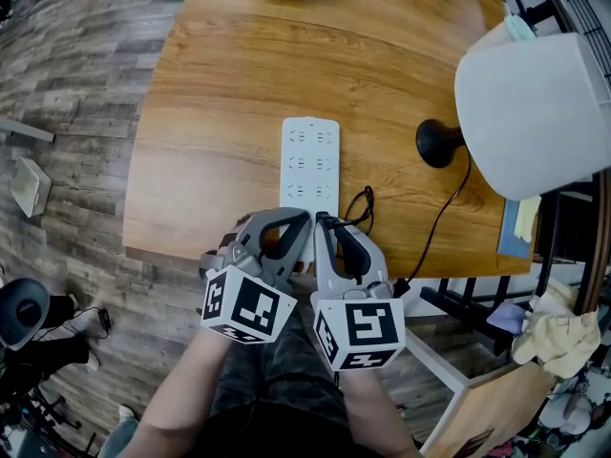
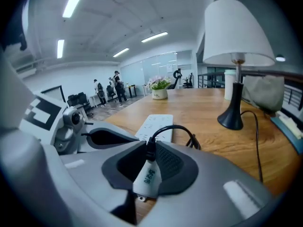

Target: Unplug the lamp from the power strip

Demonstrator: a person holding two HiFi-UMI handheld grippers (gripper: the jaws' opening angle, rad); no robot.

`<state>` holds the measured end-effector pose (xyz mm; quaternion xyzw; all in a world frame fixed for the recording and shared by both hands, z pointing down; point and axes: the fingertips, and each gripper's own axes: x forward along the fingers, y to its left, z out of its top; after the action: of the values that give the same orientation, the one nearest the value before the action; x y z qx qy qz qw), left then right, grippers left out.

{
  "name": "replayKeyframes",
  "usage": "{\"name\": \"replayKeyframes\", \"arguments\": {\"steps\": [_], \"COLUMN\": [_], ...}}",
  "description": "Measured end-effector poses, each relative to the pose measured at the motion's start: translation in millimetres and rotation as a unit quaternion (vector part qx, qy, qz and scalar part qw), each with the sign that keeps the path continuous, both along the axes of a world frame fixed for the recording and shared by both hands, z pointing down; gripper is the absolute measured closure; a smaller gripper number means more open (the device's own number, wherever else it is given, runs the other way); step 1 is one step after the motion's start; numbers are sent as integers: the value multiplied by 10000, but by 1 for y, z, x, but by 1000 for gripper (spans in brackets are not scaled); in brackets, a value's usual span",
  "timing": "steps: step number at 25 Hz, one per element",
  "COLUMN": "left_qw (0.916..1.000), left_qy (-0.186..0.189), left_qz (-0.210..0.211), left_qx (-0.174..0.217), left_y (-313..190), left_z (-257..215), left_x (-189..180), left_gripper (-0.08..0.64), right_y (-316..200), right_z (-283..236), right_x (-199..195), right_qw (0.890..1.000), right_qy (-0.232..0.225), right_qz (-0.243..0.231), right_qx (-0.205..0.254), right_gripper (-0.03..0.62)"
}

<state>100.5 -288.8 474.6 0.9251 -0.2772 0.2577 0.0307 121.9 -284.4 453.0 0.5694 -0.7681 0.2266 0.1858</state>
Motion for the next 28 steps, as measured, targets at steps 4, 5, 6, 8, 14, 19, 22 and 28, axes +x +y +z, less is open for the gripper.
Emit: {"name": "replayKeyframes", "arguments": {"steps": [4, 5, 6, 8, 14, 19, 22, 28], "left_qw": [10000, 10000, 10000, 9999, 9999, 9999, 9999, 9999], "left_qy": [9, 23, 40, 68, 103, 103, 110, 105], "left_qz": [-23, -32, -38, -36, -20, -19, -21, -40], "left_qx": [-13, -23, -37, -65, -58, -58, -68, -86], "left_y": [0, 0, 0, 0, 0, 0, 0, -1], "left_z": [0, 0, 0, 0, 0, 0, 0, 0], "left_x": [0, 0, 0, 0, 0, 0, -1, -1], "left_gripper": [565, 565, 565, 565, 565, 565, 565, 565], "right_y": [0, 0, 1, 1, -3, -2, -1, -1], "right_z": [0, -1, -1, -1, -8, -7, -4, -9], "right_x": [1, 0, -2, -4, -14, -9, 4, 5], "right_qw": [9999, 10000, 9998, 9993, 9948, 9981, 9990, 9990], "right_qy": [-76, 54, 195, 358, 904, 509, -405, -373], "right_qz": [64, 24, -27, -94, -350, -235, 182, 171], "right_qx": [-38, -12, 15, 50, 318, 254, 77, 158], "right_gripper": [520, 520, 520, 520, 519, 520, 522, 523]}}
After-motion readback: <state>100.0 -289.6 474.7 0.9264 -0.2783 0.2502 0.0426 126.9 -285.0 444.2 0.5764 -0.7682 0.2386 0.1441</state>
